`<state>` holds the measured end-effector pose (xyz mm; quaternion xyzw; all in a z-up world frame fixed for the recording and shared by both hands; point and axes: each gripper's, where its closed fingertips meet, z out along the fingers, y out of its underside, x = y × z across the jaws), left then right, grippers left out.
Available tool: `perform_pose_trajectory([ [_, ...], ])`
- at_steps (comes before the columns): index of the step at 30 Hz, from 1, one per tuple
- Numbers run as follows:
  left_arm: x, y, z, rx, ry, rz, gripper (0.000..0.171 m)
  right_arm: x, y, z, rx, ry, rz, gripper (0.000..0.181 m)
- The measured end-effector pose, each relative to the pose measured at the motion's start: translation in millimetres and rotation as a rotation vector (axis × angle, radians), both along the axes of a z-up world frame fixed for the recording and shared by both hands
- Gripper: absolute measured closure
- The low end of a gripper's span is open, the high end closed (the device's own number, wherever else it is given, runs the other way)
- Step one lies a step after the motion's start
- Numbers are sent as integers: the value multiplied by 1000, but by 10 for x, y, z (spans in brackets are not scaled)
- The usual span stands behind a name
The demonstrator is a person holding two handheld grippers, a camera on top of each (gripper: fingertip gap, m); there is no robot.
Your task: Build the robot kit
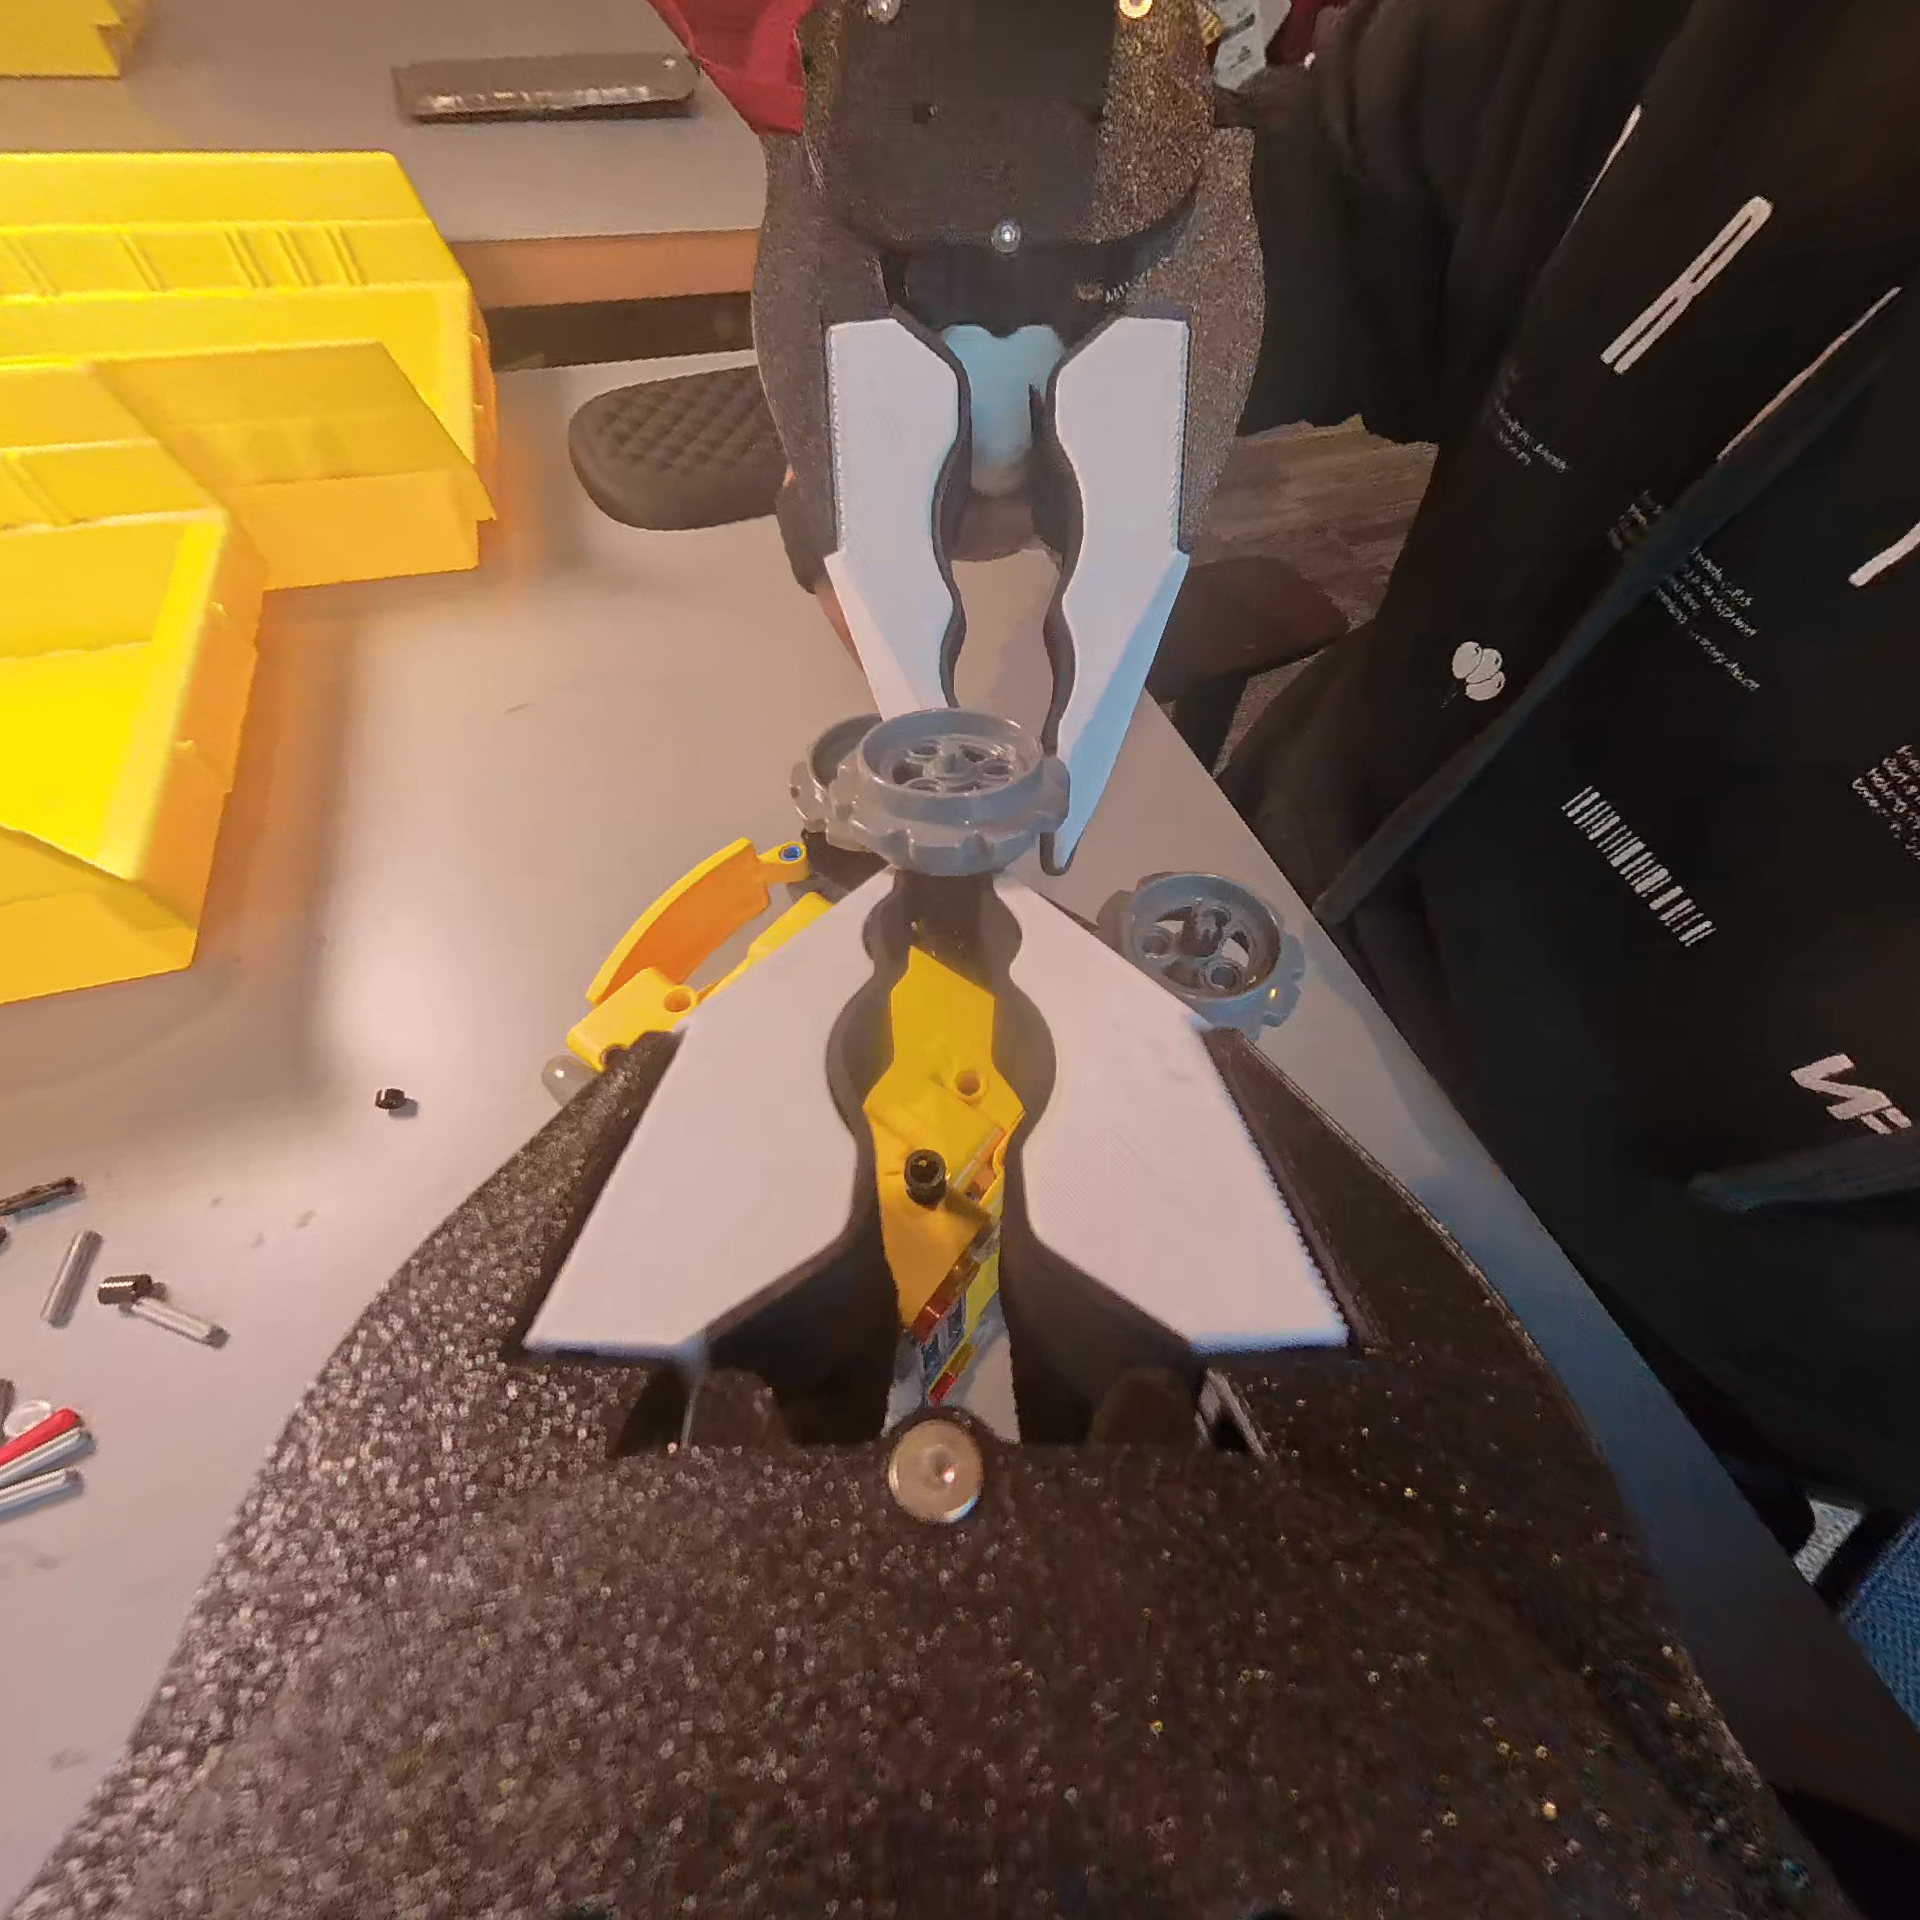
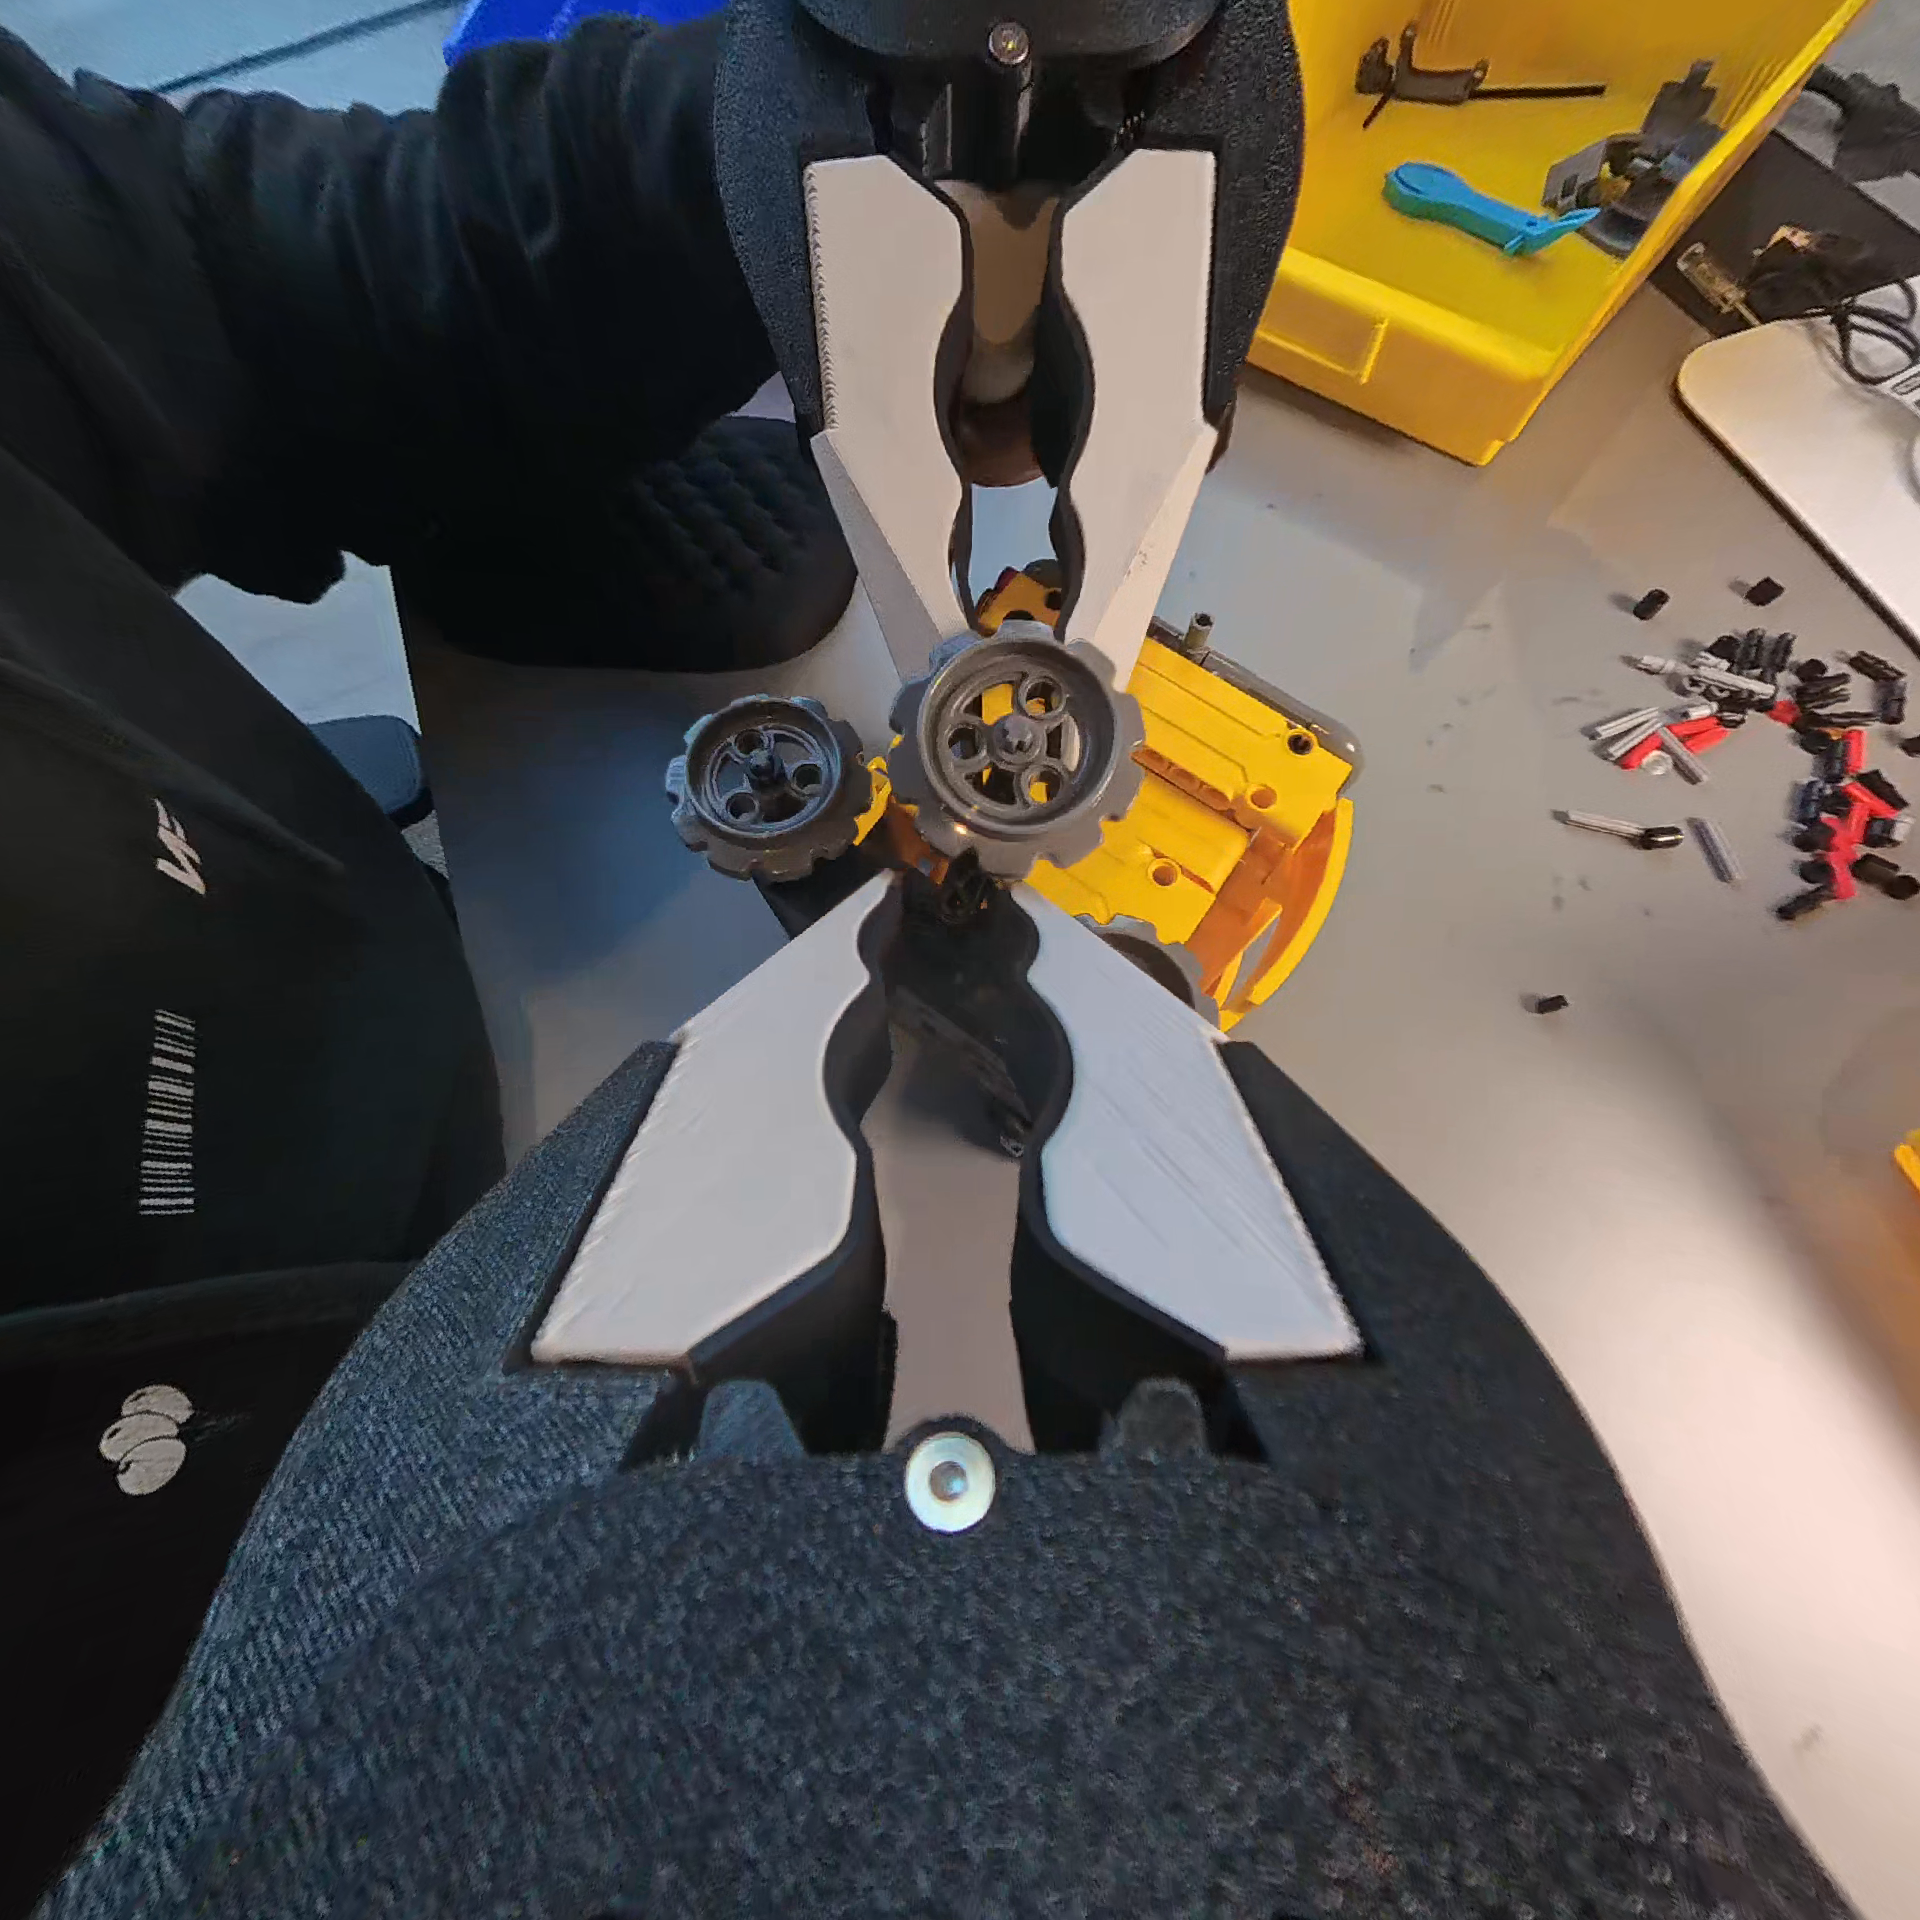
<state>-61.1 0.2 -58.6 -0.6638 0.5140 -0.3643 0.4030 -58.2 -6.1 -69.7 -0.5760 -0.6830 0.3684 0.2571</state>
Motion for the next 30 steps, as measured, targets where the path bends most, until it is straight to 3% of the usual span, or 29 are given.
perform_pose_trajectory([
  [10, -60, 51, -77, -36, 46, -1, 163, -27, 94, -48, 36, -48, -35, 173],
  [17, -138, 81, -115, -38, 150, 45, 166, -39, 134, 67, 38, -96, 20, 173],
  [21, -189, 85, -176, -42, 212, 41, 166, -80, 140, -14, 84, -162, 62, 173],
  [30, -173, 10, -248, -17, 272, -19, 156, -16, 70, -114, 102, -200, 82, 174],
])
